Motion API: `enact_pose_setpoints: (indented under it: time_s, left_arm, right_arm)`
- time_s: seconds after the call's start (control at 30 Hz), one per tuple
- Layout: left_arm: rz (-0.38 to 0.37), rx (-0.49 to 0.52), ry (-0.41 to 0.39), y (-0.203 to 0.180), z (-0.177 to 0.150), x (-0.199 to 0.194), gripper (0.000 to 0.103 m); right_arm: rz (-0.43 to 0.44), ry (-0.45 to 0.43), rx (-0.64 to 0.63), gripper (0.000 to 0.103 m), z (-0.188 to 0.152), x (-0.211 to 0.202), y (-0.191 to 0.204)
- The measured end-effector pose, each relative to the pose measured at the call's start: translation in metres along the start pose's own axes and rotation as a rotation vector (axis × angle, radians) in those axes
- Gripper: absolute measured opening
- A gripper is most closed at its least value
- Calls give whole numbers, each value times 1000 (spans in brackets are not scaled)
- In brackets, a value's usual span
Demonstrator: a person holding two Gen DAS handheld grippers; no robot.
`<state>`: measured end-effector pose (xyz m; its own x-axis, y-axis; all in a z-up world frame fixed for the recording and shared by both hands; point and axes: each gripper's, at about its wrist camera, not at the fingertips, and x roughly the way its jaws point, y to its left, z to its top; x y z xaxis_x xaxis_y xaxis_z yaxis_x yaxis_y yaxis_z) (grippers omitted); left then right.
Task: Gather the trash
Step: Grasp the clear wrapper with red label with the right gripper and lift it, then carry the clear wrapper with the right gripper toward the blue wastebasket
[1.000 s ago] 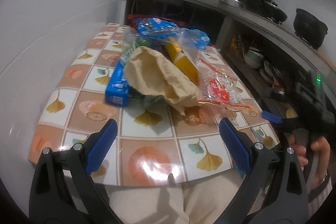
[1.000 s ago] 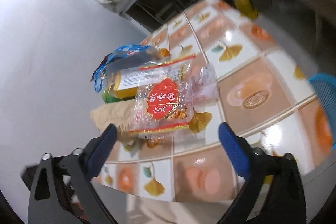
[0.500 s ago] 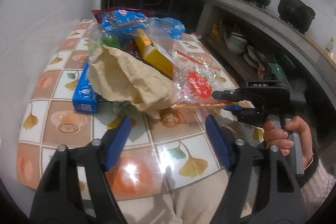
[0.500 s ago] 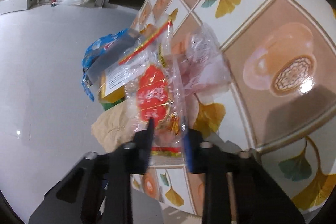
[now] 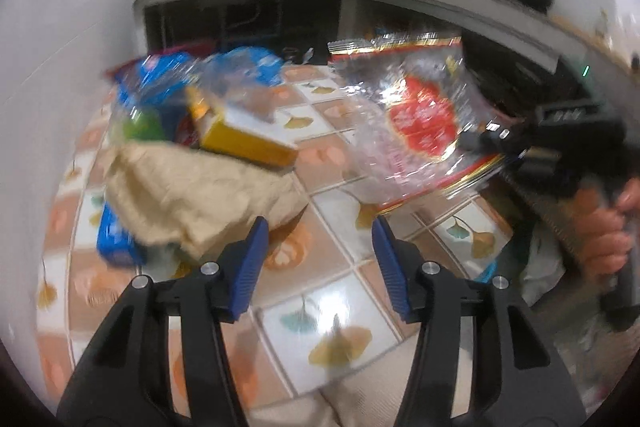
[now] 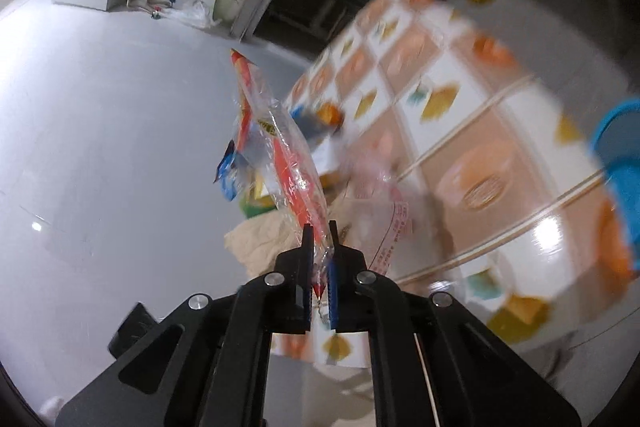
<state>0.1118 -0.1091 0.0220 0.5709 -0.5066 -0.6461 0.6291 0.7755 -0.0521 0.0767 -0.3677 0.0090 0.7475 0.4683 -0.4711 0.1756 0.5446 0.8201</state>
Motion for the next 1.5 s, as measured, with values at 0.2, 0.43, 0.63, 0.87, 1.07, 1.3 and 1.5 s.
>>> enact_pose_setpoints:
  time_s: [0.2, 0.43, 0.63, 0.87, 1.07, 1.3, 1.5]
  left_arm:
    - [44, 162, -7, -30, 18, 29, 51]
    - [3, 145, 32, -33, 27, 50, 51]
    - [-74, 95, 57, -25, 14, 57, 51]
    - [-96, 180, 4, -47, -12, 52, 65]
    - [19, 265, -82, -70, -20, 44, 71]
    - [223, 379, -172, -82, -30, 39, 71]
    - [196, 408, -139, -86, -36, 48, 66]
  right_arm:
    - [-39, -61, -10, 6, 13, -28, -8]
    - [19, -2, 56, 6, 12, -26, -32]
    - [240, 69, 183, 6, 9, -17, -48]
    - [443, 157, 312, 6, 9, 3, -42]
    - [571, 285, 440, 6, -12, 33, -32]
    - [572, 347, 520, 6, -35, 45, -28]
    - [562, 270, 600, 6, -33, 30, -50]
